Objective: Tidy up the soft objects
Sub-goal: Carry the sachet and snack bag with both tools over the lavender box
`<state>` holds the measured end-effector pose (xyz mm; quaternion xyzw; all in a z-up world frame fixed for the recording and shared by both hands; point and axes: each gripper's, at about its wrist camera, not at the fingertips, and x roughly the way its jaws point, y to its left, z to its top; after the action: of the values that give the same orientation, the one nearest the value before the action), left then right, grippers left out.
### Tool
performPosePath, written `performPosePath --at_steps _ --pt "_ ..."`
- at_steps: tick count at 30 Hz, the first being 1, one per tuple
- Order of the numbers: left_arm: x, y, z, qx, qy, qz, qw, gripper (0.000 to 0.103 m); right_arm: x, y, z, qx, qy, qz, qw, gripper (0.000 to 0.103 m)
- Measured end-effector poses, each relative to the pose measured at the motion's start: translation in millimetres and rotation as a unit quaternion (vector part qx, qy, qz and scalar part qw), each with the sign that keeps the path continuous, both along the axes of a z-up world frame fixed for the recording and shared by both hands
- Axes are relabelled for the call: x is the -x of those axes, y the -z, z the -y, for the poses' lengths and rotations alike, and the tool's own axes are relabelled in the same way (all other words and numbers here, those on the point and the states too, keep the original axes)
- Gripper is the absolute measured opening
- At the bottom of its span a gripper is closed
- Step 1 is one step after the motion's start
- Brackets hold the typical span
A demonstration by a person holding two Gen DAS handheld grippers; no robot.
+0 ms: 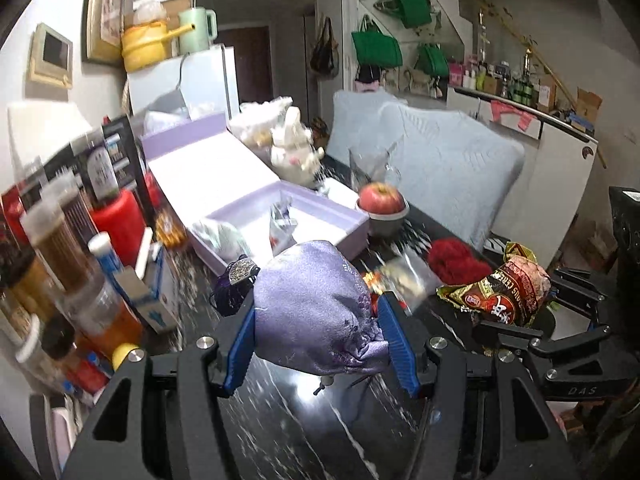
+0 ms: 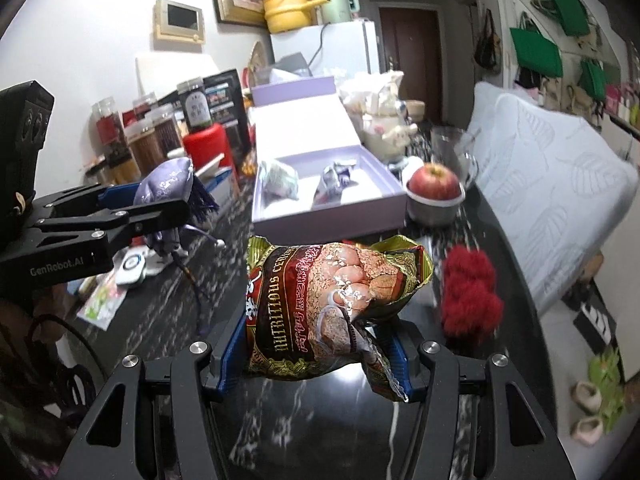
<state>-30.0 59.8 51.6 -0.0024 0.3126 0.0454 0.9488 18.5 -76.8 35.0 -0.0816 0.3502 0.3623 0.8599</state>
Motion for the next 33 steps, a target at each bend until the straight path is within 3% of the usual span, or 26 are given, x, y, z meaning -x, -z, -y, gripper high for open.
performPosePath --at_steps 11,33 --pt "-38.0 -38.2 -25.7 -0.021 -0.020 0.044 0.9986 0.058 -43.3 -30.3 -30.9 -0.015 -0.024 0.030 0.999 0.058" --pt "-154.6 -62.1 -83.9 -0.043 -0.048 0.065 0.9958 0.058 -155.0 -58.1 -106.8 -0.015 -0.046 0.085 0.995 0.058"
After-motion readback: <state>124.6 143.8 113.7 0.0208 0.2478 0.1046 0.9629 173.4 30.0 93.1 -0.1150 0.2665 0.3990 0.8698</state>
